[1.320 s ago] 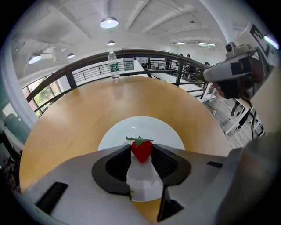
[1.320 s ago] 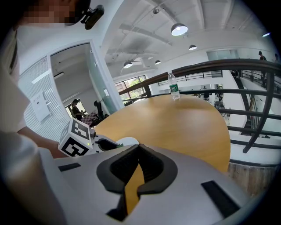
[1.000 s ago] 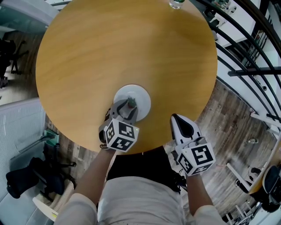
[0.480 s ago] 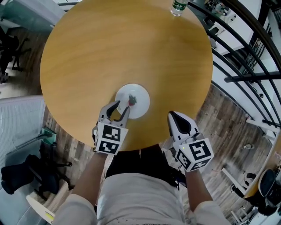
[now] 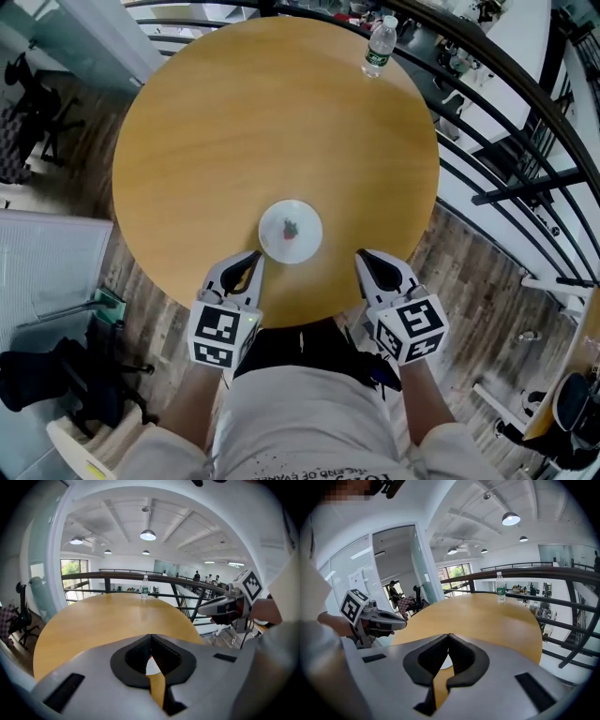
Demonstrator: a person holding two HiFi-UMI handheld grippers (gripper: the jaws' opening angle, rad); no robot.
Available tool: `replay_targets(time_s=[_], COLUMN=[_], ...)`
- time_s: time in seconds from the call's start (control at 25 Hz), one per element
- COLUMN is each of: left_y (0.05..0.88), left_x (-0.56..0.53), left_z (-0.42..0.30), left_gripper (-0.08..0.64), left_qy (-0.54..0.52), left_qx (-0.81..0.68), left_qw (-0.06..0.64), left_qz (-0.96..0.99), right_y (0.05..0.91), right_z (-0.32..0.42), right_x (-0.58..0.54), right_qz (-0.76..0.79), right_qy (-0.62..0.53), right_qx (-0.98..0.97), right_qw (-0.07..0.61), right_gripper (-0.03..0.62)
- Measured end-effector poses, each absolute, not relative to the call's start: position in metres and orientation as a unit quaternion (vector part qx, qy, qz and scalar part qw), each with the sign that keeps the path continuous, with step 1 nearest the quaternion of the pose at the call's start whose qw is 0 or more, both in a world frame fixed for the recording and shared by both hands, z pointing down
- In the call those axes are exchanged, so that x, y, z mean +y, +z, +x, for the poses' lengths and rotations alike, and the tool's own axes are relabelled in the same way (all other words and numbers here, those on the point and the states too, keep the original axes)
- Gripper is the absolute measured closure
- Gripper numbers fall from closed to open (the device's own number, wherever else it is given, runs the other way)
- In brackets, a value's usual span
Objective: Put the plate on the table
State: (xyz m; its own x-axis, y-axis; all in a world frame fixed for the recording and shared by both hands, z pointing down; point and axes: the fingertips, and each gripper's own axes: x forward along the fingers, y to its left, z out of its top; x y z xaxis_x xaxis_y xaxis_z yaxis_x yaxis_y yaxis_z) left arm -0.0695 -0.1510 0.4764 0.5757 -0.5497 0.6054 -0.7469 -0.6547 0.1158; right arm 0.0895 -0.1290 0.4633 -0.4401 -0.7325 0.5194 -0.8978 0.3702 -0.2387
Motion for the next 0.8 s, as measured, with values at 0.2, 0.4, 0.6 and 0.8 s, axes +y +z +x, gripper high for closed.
replay_targets(time_s=[0.2, 0.4, 0.6, 0.8], left_y=[0.436, 0.416, 0.406, 0.4], left_x=[-0.133, -0.116, -0.111, -0.114], left_z=[-0.071, -0.073, -0.083, -0.085], left_gripper=[0.535, 0.535, 0.535, 0.535], left_qy=[0.222, 0.201, 0.188, 0.181], left_qx=[-0.384, -0.386, -0.394, -0.397], left_qw=[0.198, 0.197, 0.195, 0.189], left_qz=[0.874, 0.879, 0.878, 0.879], right_y=[0.441, 0.415, 0.397, 0.39], right_z=[0.084, 0.082, 0.079, 0.076], right_x=[-0.118, -0.116, -0.117, -0.117], right_qz=[0.5, 0.504, 0.506, 0.499], right_qy=[0.235, 0.215, 0.198, 0.195], right_qx=[-0.817, -0.823, -0.827, -0.833], right_qw=[0.163, 0.146, 0.142, 0.14], right_gripper=[0.572, 0.572, 0.572, 0.574])
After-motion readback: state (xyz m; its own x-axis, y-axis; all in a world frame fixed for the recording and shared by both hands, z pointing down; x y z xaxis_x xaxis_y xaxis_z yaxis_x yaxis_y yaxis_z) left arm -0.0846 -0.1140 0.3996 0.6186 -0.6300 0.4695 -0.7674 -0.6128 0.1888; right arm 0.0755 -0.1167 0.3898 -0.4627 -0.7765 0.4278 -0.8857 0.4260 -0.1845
